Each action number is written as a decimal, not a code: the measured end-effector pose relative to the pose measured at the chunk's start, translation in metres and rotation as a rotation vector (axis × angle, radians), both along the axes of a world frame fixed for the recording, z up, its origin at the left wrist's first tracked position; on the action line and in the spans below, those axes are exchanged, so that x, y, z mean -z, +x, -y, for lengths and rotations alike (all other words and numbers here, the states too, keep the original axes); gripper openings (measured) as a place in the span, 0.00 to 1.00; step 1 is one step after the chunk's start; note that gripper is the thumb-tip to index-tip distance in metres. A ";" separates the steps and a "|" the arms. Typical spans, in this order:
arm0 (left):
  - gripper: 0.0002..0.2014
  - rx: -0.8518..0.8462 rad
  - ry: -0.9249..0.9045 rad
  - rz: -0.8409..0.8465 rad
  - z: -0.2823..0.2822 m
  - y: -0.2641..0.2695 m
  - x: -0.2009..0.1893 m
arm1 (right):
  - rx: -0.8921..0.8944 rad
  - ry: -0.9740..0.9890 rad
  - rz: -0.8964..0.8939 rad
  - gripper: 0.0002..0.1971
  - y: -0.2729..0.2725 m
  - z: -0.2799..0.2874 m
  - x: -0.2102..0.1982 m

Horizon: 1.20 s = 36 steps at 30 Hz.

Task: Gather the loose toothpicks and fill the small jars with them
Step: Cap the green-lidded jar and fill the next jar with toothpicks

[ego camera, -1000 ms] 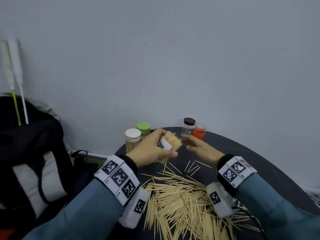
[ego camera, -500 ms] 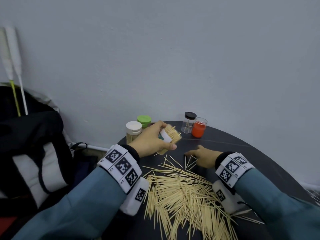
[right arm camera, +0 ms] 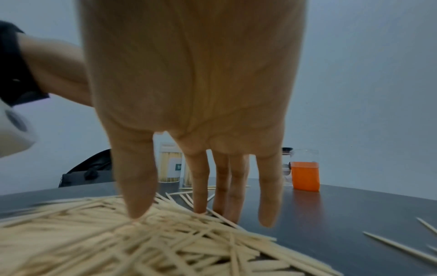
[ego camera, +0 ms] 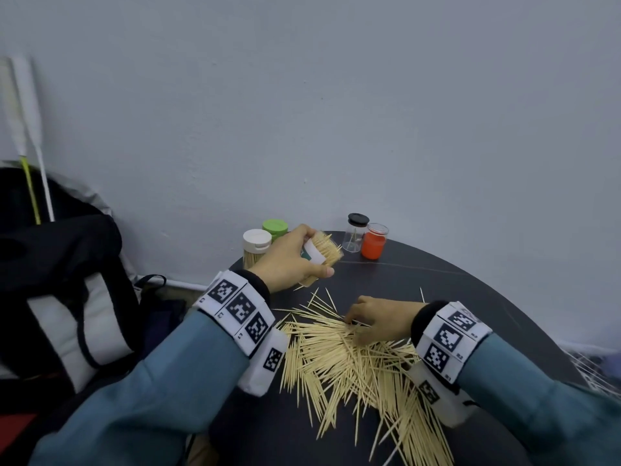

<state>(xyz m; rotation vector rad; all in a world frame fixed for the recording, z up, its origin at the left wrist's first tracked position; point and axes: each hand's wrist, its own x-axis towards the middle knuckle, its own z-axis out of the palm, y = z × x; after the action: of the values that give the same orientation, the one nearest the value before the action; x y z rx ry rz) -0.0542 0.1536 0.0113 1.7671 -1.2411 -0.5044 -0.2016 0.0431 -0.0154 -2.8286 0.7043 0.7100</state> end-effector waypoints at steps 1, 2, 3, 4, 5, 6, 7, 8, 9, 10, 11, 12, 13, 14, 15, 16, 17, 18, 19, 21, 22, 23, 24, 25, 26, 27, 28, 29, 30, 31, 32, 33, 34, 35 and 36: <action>0.31 0.005 -0.001 -0.002 -0.001 -0.002 0.000 | 0.009 0.005 -0.008 0.28 -0.003 -0.002 0.001; 0.31 0.009 -0.001 -0.009 -0.002 -0.003 0.001 | 0.020 0.004 -0.010 0.30 -0.005 -0.004 0.002; 0.30 0.013 -0.002 -0.016 -0.003 -0.004 0.001 | 0.028 -0.002 -0.004 0.31 -0.007 -0.007 0.003; 0.30 0.016 0.000 -0.022 -0.004 -0.005 0.001 | 0.031 -0.012 0.011 0.30 -0.008 -0.009 0.004; 0.29 0.019 0.001 -0.025 -0.004 -0.005 0.002 | 0.026 -0.025 0.032 0.29 -0.008 -0.011 0.004; 0.29 0.023 0.003 -0.027 -0.005 -0.006 0.002 | 0.018 -0.040 0.056 0.27 -0.008 -0.013 0.004; 0.29 0.027 0.004 -0.027 -0.006 -0.007 0.002 | 0.011 -0.053 0.080 0.26 -0.007 -0.014 0.004; 0.29 0.030 0.003 -0.026 -0.006 -0.008 0.002 | 0.013 -0.058 0.103 0.25 -0.006 -0.015 0.004; 0.29 0.033 0.000 -0.026 -0.007 -0.008 0.001 | 0.027 -0.056 0.119 0.25 -0.005 -0.015 0.005; 0.29 0.038 -0.003 -0.027 -0.007 -0.009 0.001 | 0.045 -0.052 0.132 0.25 -0.004 -0.015 0.006; 0.29 0.042 -0.007 -0.028 -0.007 -0.009 0.001 | 0.067 -0.050 0.138 0.26 -0.004 -0.015 0.006; 0.29 0.046 -0.009 -0.030 -0.007 -0.010 0.000 | 0.083 -0.049 0.136 0.28 -0.003 -0.015 0.007; 0.29 0.049 -0.010 -0.033 -0.007 -0.010 0.000 | 0.085 -0.053 0.123 0.28 -0.003 -0.015 0.007; 0.29 0.051 -0.008 -0.035 -0.007 -0.010 0.000 | 0.067 -0.062 0.105 0.27 -0.002 -0.014 0.006; 0.29 0.053 -0.007 -0.035 -0.006 -0.010 0.000 | 0.038 -0.077 0.078 0.24 -0.001 -0.014 0.006; 0.29 0.054 -0.005 -0.032 -0.006 -0.009 0.001 | 0.007 -0.095 0.052 0.22 -0.001 -0.015 0.005; 0.30 0.055 -0.002 -0.028 -0.005 -0.009 0.001 | -0.017 -0.113 0.028 0.21 0.000 -0.015 0.004; 0.29 0.056 0.000 -0.025 -0.005 -0.009 0.001 | -0.038 -0.128 0.004 0.20 0.001 -0.015 0.003; 0.29 0.058 0.001 -0.023 -0.004 -0.009 0.002 | -0.056 -0.145 -0.024 0.20 0.002 -0.015 0.003; 0.28 0.062 0.003 -0.015 -0.003 -0.009 0.002 | -0.089 -0.179 -0.068 0.22 0.002 -0.016 0.002; 0.28 0.063 0.005 -0.009 -0.003 -0.009 0.002 | -0.098 -0.191 -0.082 0.23 0.002 -0.016 0.001; 0.28 0.064 0.005 -0.005 -0.002 -0.010 0.003 | -0.103 -0.203 -0.088 0.24 0.001 -0.016 0.001; 0.29 0.063 0.004 -0.002 0.000 -0.010 0.003 | -0.115 -0.225 -0.082 0.24 -0.001 -0.016 0.001; 0.29 0.064 0.002 -0.005 0.002 -0.010 0.004 | -0.132 -0.255 -0.072 0.24 -0.004 -0.016 0.000; 0.29 0.067 0.000 -0.012 0.003 -0.010 0.006 | -0.160 -0.285 -0.058 0.23 -0.006 -0.015 0.000; 0.29 0.070 0.000 -0.019 0.004 -0.010 0.007 | -0.195 -0.304 -0.046 0.22 -0.008 -0.014 0.000; 0.28 0.071 -0.001 -0.020 0.005 -0.011 0.009 | -0.231 -0.309 -0.039 0.22 -0.009 -0.014 -0.001; 0.27 0.069 0.000 -0.015 0.006 -0.010 0.010 | -0.256 -0.301 -0.040 0.21 -0.009 -0.013 -0.001; 0.26 0.068 0.001 -0.009 0.006 -0.010 0.011 | -0.271 -0.293 -0.042 0.20 -0.009 -0.012 -0.001; 0.25 0.069 0.002 -0.003 0.006 -0.010 0.012 | -0.275 -0.287 -0.041 0.19 -0.009 -0.011 -0.001; 0.25 0.070 0.004 0.003 0.006 -0.010 0.013 | -0.273 -0.284 -0.034 0.18 -0.010 -0.011 -0.002; 0.25 0.071 0.006 0.005 0.007 -0.009 0.014 | -0.269 -0.278 -0.017 0.17 -0.011 -0.011 -0.002; 0.25 0.071 0.007 0.004 0.007 -0.009 0.014 | -0.263 -0.265 0.004 0.16 -0.012 -0.010 -0.002; 0.25 0.073 0.008 -0.001 0.007 -0.008 0.015 | -0.254 -0.247 0.022 0.16 -0.013 -0.009 -0.002; 0.26 0.074 0.008 -0.006 0.007 -0.008 0.015 | -0.242 -0.232 0.031 0.15 -0.014 -0.008 -0.002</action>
<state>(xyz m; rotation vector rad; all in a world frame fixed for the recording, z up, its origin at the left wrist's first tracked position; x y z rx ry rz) -0.0622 0.1461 -0.0036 1.7302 -1.3060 -0.5574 -0.2152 0.0512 -0.0136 -3.1685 0.4709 0.6535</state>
